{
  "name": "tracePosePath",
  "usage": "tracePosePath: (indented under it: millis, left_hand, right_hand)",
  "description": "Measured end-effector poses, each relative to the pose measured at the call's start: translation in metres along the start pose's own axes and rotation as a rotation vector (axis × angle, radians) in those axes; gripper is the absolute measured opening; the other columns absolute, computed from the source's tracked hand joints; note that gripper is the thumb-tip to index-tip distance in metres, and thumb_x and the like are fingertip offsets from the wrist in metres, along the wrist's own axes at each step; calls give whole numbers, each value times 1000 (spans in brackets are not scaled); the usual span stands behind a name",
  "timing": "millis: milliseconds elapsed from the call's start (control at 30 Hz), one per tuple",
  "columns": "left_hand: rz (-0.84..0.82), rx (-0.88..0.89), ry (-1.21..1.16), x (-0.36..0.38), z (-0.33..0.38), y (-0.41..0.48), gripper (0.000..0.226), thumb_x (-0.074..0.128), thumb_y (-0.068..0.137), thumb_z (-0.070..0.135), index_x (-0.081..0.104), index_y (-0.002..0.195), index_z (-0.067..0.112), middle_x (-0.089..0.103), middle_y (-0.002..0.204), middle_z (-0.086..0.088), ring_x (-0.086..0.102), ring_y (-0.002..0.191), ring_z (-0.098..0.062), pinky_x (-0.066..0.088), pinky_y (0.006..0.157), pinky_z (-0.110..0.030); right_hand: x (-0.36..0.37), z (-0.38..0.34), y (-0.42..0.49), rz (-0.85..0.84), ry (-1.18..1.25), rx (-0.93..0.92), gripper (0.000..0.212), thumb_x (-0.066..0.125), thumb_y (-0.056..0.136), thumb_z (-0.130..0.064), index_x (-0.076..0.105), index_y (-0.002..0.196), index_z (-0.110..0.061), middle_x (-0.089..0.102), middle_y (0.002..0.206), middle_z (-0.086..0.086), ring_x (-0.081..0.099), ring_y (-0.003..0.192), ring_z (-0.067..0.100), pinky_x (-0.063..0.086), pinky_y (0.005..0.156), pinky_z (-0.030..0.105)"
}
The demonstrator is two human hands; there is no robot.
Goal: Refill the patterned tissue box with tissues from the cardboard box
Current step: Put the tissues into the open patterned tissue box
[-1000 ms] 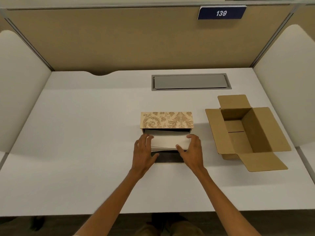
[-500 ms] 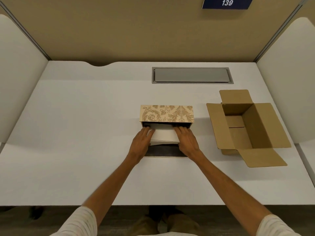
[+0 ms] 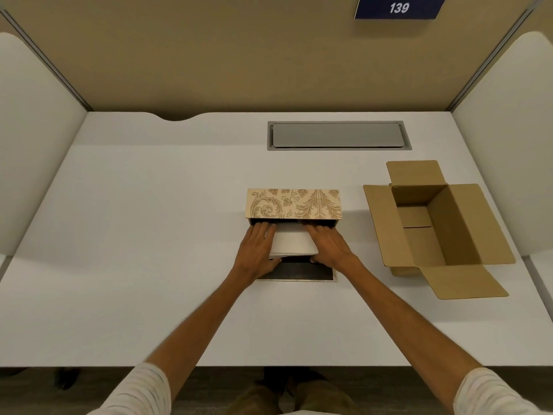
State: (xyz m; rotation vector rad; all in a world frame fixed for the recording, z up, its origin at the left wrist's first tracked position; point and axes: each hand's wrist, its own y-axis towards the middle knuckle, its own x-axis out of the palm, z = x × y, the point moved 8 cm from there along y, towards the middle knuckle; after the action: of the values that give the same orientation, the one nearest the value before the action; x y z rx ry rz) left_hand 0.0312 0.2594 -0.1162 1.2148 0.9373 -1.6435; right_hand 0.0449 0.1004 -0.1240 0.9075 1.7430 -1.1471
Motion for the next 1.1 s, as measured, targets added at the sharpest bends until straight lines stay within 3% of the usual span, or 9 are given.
tracePosePath:
  millis: [133, 233, 500, 633, 733, 833, 967, 1100]
  left_hand:
    - [-212, -72, 46, 15, -6, 20, 85, 84, 66, 47, 43, 131, 9, 56, 129, -10, 55, 114, -26, 44, 101, -33]
    - [-273, -88, 71, 21, -10, 24, 82, 85, 67, 46, 46, 128, 9, 57, 128, -11, 55, 114, -26, 45, 100, -33]
    - [-269, -75, 55, 27, -12, 23, 90, 85, 65, 49, 42, 134, 9, 54, 133, -10, 51, 118, -25, 42, 102, -33]
    - [-197, -56, 58, 26, -7, 16, 109, 78, 71, 56, 23, 150, 6, 35, 153, -12, 37, 139, -28, 32, 117, -35]
    - [-79, -31, 69, 19, 1, 6, 113, 72, 73, 63, 17, 154, 5, 25, 160, -13, 22, 149, -29, 20, 125, -41]
    - [-1, -14, 71, 22, 12, -13, 98, 63, 83, 60, 24, 153, 4, 26, 161, -15, 24, 150, -29, 21, 124, -47]
    - [95, -18, -20, 32, 21, -36, 64, 57, 97, 35, 37, 148, 4, 35, 156, -17, 35, 145, -31, 33, 118, -48]
    - [82, -16, -69, 39, 21, -38, 55, 44, 104, 19, 25, 153, 5, 21, 161, -16, 21, 150, -31, 19, 123, -41]
  right_hand:
    - [4, 0, 8, -136, -67, 28, 104, 87, 67, -27, 24, 148, -13, 53, 137, 14, 57, 116, 31, 50, 95, 39]
    - [4, 0, 12, -162, -58, 50, 95, 88, 66, -24, 34, 143, -12, 49, 142, 13, 54, 122, 31, 48, 100, 39]
    - [8, 1, 12, -157, -139, 30, 92, 88, 63, -26, 38, 140, -13, 54, 135, 12, 56, 117, 28, 49, 99, 38]
    - [10, 3, 10, -148, -101, 35, 97, 86, 67, -30, 31, 144, -14, 53, 136, 12, 53, 120, 28, 45, 102, 38]
    - [5, -2, 1, 3, -12, 19, 111, 88, 64, -29, 19, 151, -16, 39, 149, 10, 41, 134, 30, 36, 112, 41]
    - [5, -8, -17, 182, 26, 26, 115, 87, 65, -31, 13, 153, -16, 25, 158, 7, 23, 146, 28, 19, 122, 43]
    - [31, -15, -38, 266, 92, 99, 88, 66, 86, -32, 14, 153, -10, 19, 162, 9, 14, 150, 23, 5, 124, 44]
    - [48, -16, -41, 250, 109, 102, 79, 53, 94, -35, 9, 154, -10, 9, 163, 9, 5, 151, 22, 2, 124, 45]
